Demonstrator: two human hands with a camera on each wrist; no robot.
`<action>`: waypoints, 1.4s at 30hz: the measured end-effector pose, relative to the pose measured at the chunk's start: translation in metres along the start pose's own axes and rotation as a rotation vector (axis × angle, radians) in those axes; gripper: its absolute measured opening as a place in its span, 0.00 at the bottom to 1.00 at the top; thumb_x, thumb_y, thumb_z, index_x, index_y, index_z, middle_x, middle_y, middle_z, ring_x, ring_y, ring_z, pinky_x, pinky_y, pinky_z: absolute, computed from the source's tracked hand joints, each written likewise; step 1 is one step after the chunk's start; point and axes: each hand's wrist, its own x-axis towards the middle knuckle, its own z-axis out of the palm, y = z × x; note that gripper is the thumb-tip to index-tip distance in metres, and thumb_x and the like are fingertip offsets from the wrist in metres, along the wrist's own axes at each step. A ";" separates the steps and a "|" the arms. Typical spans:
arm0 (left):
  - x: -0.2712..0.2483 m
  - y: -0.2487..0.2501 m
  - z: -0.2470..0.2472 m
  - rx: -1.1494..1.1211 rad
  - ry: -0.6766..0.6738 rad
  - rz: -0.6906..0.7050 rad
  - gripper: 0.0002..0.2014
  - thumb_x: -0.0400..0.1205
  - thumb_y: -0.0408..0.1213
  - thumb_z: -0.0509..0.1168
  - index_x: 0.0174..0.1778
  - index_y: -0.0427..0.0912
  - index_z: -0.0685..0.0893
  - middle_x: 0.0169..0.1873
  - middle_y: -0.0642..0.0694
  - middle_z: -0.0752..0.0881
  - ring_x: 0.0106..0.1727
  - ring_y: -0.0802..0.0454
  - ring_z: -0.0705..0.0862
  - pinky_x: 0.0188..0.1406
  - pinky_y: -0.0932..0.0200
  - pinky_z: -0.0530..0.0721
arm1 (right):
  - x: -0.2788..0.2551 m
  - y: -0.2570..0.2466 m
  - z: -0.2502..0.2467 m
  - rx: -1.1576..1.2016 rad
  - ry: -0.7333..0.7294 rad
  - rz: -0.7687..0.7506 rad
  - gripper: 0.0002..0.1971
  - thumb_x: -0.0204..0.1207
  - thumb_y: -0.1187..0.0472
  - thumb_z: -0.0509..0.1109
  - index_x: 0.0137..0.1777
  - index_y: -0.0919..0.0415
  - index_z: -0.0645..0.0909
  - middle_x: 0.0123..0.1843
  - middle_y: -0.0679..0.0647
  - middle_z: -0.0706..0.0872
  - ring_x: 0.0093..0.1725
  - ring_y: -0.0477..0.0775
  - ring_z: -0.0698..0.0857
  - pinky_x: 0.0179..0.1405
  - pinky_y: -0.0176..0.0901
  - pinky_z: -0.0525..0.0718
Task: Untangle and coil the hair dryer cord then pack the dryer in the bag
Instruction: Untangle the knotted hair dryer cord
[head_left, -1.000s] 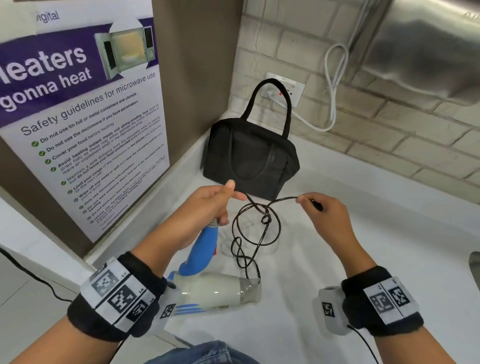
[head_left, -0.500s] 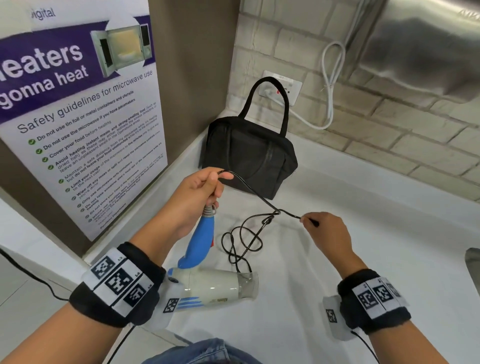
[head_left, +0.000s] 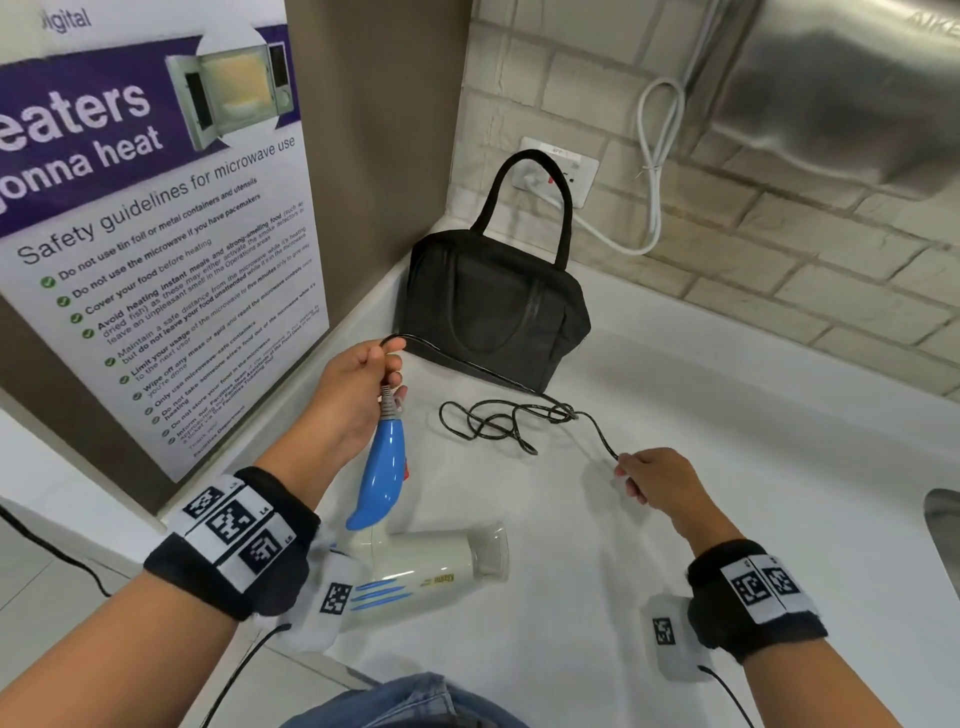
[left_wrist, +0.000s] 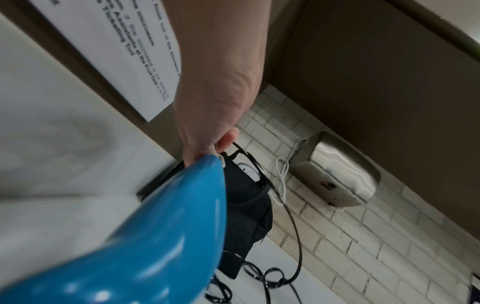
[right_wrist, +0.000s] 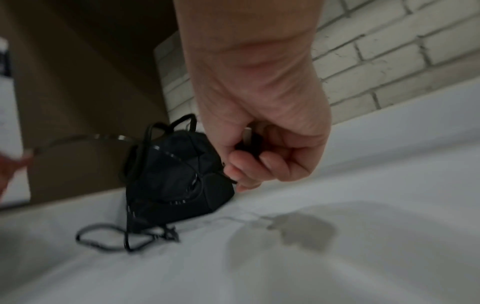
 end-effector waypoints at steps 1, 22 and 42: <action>0.002 -0.001 -0.001 0.024 0.014 -0.004 0.14 0.89 0.33 0.49 0.56 0.38 0.81 0.32 0.49 0.77 0.32 0.58 0.75 0.45 0.58 0.81 | -0.002 -0.002 -0.002 0.078 0.000 0.008 0.14 0.78 0.62 0.62 0.35 0.63 0.85 0.25 0.54 0.82 0.24 0.51 0.75 0.28 0.38 0.72; 0.015 -0.013 -0.022 0.009 0.155 -0.121 0.14 0.88 0.28 0.47 0.41 0.42 0.74 0.39 0.45 0.82 0.43 0.49 0.86 0.63 0.43 0.79 | -0.005 0.027 -0.005 -0.044 0.000 0.105 0.11 0.73 0.67 0.62 0.55 0.58 0.78 0.41 0.57 0.89 0.46 0.60 0.87 0.47 0.50 0.81; 0.004 -0.014 -0.016 0.008 0.133 -0.144 0.10 0.88 0.26 0.45 0.61 0.36 0.68 0.44 0.40 0.84 0.53 0.39 0.85 0.60 0.42 0.82 | -0.064 -0.073 0.026 -0.212 0.053 -0.672 0.13 0.81 0.59 0.62 0.63 0.53 0.81 0.59 0.53 0.85 0.59 0.54 0.82 0.60 0.43 0.77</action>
